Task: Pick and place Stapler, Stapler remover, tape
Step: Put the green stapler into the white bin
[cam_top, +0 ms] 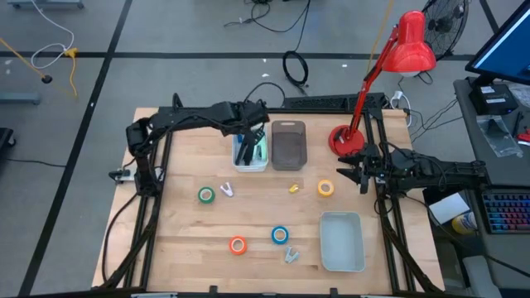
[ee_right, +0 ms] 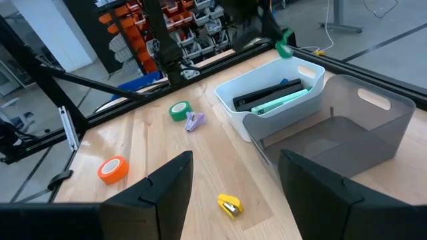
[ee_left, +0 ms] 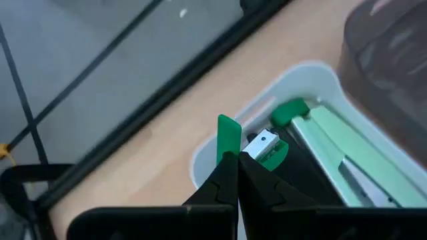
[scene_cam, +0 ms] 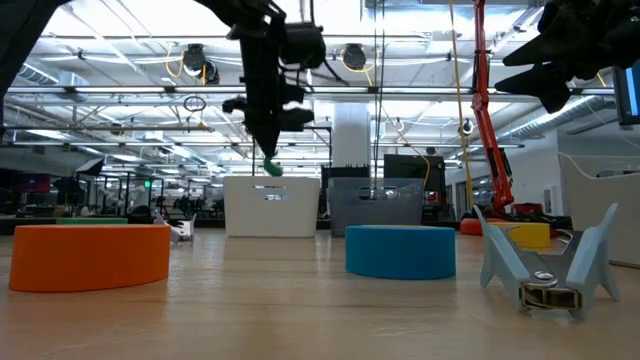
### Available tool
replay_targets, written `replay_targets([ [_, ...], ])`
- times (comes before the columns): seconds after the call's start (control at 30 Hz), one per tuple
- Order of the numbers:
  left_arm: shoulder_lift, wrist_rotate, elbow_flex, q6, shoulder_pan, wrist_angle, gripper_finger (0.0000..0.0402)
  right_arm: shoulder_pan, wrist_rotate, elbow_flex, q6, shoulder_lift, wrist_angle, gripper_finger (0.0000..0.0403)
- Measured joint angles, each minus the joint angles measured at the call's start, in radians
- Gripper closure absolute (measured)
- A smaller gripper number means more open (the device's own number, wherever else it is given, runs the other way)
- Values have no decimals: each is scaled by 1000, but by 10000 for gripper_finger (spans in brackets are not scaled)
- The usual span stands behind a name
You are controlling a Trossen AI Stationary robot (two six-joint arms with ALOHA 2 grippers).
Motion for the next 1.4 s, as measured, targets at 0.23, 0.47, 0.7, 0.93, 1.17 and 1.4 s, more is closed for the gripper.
replay_targets([
  [0.23, 106, 37, -1, -92, 0, -88, 401, 0, -4, 0, 5, 0, 0, 190],
  [0.47, 140, -1, -1, -66, -12, -106, 401, 0, -4, 0, 10, 0, 11, 190],
  [0.7, 140, 19, -1, 24, -18, -109, 401, 0, -4, 0, 8, 0, 23, 190],
  [0.93, 170, 87, -1, 139, -26, -120, 401, 0, -4, 0, 8, 0, 22, 190],
  [1.17, 168, 117, 0, 131, -27, -127, 399, 0, -4, 0, 10, 0, 22, 190],
  [1.4, 169, 172, 0, 95, -25, -151, 393, 0, -4, 0, 10, 0, 22, 190],
])
